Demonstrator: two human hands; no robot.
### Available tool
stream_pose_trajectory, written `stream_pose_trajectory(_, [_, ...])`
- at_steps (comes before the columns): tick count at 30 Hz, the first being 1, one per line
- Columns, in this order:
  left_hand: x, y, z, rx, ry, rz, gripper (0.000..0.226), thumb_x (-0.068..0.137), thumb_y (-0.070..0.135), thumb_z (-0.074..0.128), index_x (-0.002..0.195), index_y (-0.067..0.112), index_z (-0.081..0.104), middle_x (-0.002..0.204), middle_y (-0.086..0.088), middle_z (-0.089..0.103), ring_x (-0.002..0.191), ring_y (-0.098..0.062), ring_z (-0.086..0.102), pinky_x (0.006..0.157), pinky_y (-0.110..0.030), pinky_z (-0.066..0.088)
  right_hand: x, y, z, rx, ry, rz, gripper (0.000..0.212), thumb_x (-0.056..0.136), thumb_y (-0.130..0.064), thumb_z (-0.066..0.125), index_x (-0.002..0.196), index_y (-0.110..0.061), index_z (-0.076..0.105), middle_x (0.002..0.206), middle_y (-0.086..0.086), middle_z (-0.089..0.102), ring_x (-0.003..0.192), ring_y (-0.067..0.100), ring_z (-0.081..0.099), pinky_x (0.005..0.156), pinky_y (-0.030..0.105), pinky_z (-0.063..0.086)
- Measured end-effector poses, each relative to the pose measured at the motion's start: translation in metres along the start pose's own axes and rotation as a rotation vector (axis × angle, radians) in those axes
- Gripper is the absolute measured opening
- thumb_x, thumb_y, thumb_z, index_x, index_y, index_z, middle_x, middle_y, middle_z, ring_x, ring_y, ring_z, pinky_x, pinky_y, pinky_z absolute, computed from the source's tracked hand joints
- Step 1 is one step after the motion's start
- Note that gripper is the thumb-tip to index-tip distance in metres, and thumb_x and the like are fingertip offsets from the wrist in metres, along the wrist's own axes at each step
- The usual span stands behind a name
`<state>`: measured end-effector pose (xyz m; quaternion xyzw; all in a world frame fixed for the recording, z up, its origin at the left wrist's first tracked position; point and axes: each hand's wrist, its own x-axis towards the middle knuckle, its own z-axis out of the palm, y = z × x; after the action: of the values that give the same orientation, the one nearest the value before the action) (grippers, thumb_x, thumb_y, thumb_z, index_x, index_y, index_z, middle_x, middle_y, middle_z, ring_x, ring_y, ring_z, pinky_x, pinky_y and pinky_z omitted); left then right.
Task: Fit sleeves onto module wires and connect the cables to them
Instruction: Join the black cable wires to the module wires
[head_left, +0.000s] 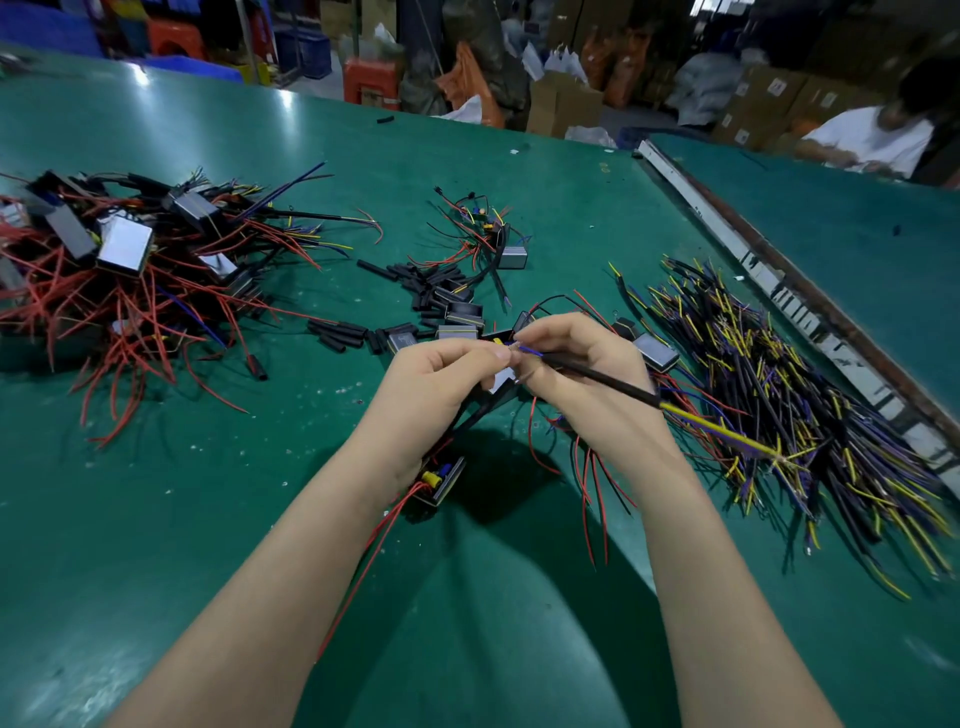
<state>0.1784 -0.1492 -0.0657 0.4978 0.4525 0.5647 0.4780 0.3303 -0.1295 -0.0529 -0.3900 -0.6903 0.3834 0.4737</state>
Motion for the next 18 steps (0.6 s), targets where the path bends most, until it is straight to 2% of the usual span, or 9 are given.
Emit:
stream_pose_trajectory(2, [0.001,0.001,-0.001,-0.055,0.021,-0.033,0.020,0.087,0.014,0.062,0.086,-0.004,0.071,0.058,0.015,0.059,0.059,0.004,0.053,0.060,-0.009,0.038,0.001,-0.001,-0.001,0.034,-0.011,0.005,0.017,0.084,-0.006,0.072,0.086,-0.022,0.066,0.084,-0.003,0.071,0.079,0.011,0.065,0.074,0.024,0.053])
stream_pose_trajectory(4, [0.002,0.001,-0.003,-0.118,0.042,-0.081,0.013,0.086,0.016,0.064,0.082,0.012,0.076,0.065,0.009,0.058,0.067,-0.003,0.053,0.070,-0.016,0.039,0.001,-0.002,0.000,0.073,-0.004,0.025,0.010,0.084,-0.013,0.071,0.084,-0.021,0.066,0.079,-0.006,0.070,0.075,0.009,0.065,0.069,0.024,0.052])
stream_pose_trajectory(7, [0.002,0.002,-0.005,-0.179,0.022,-0.126,0.013,0.086,0.018,0.065,0.086,0.017,0.078,0.076,0.001,0.058,0.078,-0.013,0.052,0.083,-0.030,0.038,0.000,-0.004,0.004,0.057,0.032,0.018,0.011,0.089,-0.020,0.066,0.085,-0.011,0.061,0.076,-0.002,0.067,0.072,0.009,0.066,0.063,0.022,0.053])
stream_pose_trajectory(9, [0.002,0.002,-0.006,-0.194,0.000,-0.158,0.013,0.086,0.018,0.064,0.088,0.018,0.077,0.072,0.005,0.060,0.073,-0.009,0.055,0.079,-0.025,0.040,-0.001,-0.005,0.008,0.011,0.053,0.016,0.024,0.088,-0.031,0.064,0.086,-0.008,0.059,0.078,0.008,0.066,0.073,0.015,0.065,0.063,0.032,0.056])
stream_pose_trajectory(11, [0.002,0.003,-0.006,-0.200,-0.012,-0.190,0.014,0.086,0.017,0.063,0.088,0.018,0.077,0.064,0.011,0.060,0.062,-0.001,0.056,0.065,-0.019,0.040,-0.002,-0.005,0.012,-0.041,0.070,0.013,0.030,0.086,-0.040,0.060,0.086,-0.010,0.058,0.083,0.014,0.066,0.077,0.032,0.063,0.068,0.049,0.054])
stream_pose_trajectory(12, [0.002,0.003,-0.007,-0.232,-0.015,-0.204,0.014,0.086,0.015,0.063,0.087,0.018,0.077,0.062,0.010,0.059,0.058,0.000,0.056,0.060,-0.017,0.040,-0.002,-0.005,0.013,-0.058,0.079,0.011,0.029,0.087,-0.042,0.059,0.086,-0.013,0.058,0.083,0.013,0.066,0.078,0.035,0.061,0.069,0.053,0.052])
stream_pose_trajectory(14, [0.003,0.003,-0.007,-0.288,-0.015,-0.215,0.016,0.085,0.012,0.064,0.083,0.019,0.078,0.065,0.006,0.060,0.058,-0.002,0.055,0.057,-0.014,0.042,-0.002,-0.004,0.015,-0.086,0.095,0.011,0.023,0.089,-0.041,0.056,0.085,-0.019,0.058,0.079,0.006,0.067,0.074,0.032,0.062,0.069,0.049,0.052])
stream_pose_trajectory(18, [0.001,0.003,-0.007,-0.190,0.051,-0.103,0.021,0.084,0.005,0.065,0.077,0.022,0.077,0.073,0.000,0.065,0.066,-0.008,0.055,0.071,-0.021,0.045,-0.001,0.000,0.018,-0.070,0.101,0.071,0.015,0.096,-0.027,0.056,0.082,-0.021,0.056,0.070,-0.005,0.069,0.058,0.012,0.062,0.062,0.027,0.047])
